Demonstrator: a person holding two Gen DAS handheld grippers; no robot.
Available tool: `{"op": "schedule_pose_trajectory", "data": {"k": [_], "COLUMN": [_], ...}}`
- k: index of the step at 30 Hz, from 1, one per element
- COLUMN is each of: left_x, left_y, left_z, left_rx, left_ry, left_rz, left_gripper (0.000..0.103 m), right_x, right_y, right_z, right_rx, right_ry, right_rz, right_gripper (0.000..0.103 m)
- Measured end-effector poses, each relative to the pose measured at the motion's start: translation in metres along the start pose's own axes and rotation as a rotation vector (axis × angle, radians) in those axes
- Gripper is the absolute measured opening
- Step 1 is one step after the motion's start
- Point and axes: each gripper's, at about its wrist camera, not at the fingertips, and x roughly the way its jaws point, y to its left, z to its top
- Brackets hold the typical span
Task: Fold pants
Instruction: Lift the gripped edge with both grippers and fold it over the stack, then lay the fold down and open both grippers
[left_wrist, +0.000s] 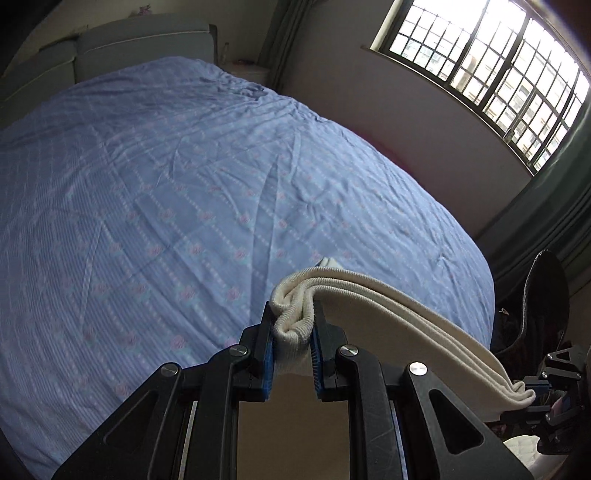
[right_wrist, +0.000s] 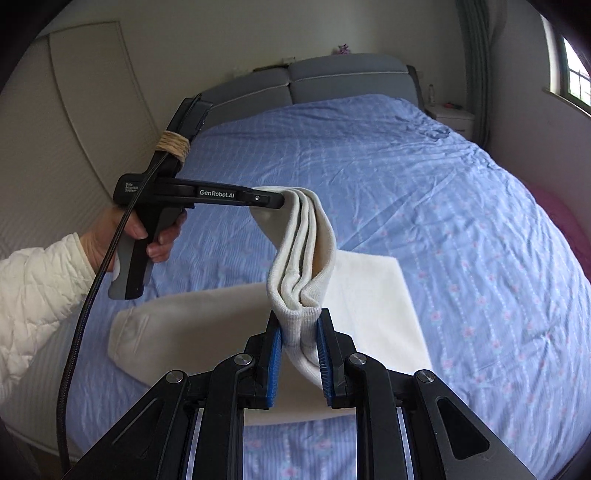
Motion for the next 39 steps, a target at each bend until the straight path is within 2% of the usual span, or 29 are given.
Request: {"op": "schedule_pose_trajectory", "data": {"k": [5, 8, 10, 13, 16, 20, 23, 26, 30, 33, 36, 38, 39], "left_x": [0.021, 0.027, 0.02, -0.003, -0.015, -0.001, 0.017, 0.037, 0.056, 0.059, 0.043, 0.02, 0.008], "left_y": [0.037, 0.055, 0.07, 0.088, 0.094, 0.105, 0.11, 0.109, 0.105, 0.105, 0.101, 0.089, 0.08], "left_z": [-0.048, -0.078, -0.098, -0.127, -0.151, -0.171, -0.173, -0.167, -0.16, -0.156, -0.146, -0.132, -0.125], "left_rx": [0.008, -0.008, -0.041, -0.144, -0.188, -0.368, -0.483, -0.535, -0.585, -0.627, -0.614, -0.554, -0.492], "left_ry": [0.073, 0.124, 0.139, 0.132, 0.144, 0.168, 0.135, 0.114, 0.078, 0.072, 0.028, -0.06, -0.118], "left_rz": [0.002, 0.032, 0.069, 0.047, 0.032, -0.059, -0.089, -0.081, -0.051, -0.07, -0.098, -0.161, -0.182], "left_gripper": [0.018, 0.025, 0.041, 0.063, 0.066, 0.067, 0.067, 0.068, 0.066, 0.022, 0.019, 0.019, 0.019], "right_x": [0.049, 0.078, 0.096, 0.117, 0.128, 0.138, 0.143, 0.152, 0.166, 0.173, 0.174, 0.169, 0.164], "right_y": [0.049, 0.071, 0.082, 0.098, 0.108, 0.11, 0.12, 0.122, 0.119, 0.114, 0.106, 0.105, 0.108], "right_z": [-0.039, -0.06, -0.071, -0.088, -0.104, -0.119, -0.129, -0.134, -0.141, -0.141, -0.13, -0.124, -0.121], "right_rx": [-0.043, -0.071, -0.103, -0.154, -0.203, -0.247, -0.261, -0.255, -0.246, -0.219, -0.191, -0.203, -0.229], "right_ry": [0.101, 0.166, 0.206, 0.277, 0.33, 0.379, 0.404, 0.428, 0.46, 0.483, 0.487, 0.474, 0.459], "right_rz": [-0.007, -0.025, -0.031, -0.036, -0.044, -0.042, -0.039, -0.034, -0.028, -0.019, 0.002, 0.009, 0.006], "right_gripper": [0.019, 0.019, 0.019, 0.019, 0.02, 0.02, 0.02, 0.02, 0.02, 0.02, 0.02, 0.02, 0.02]}}
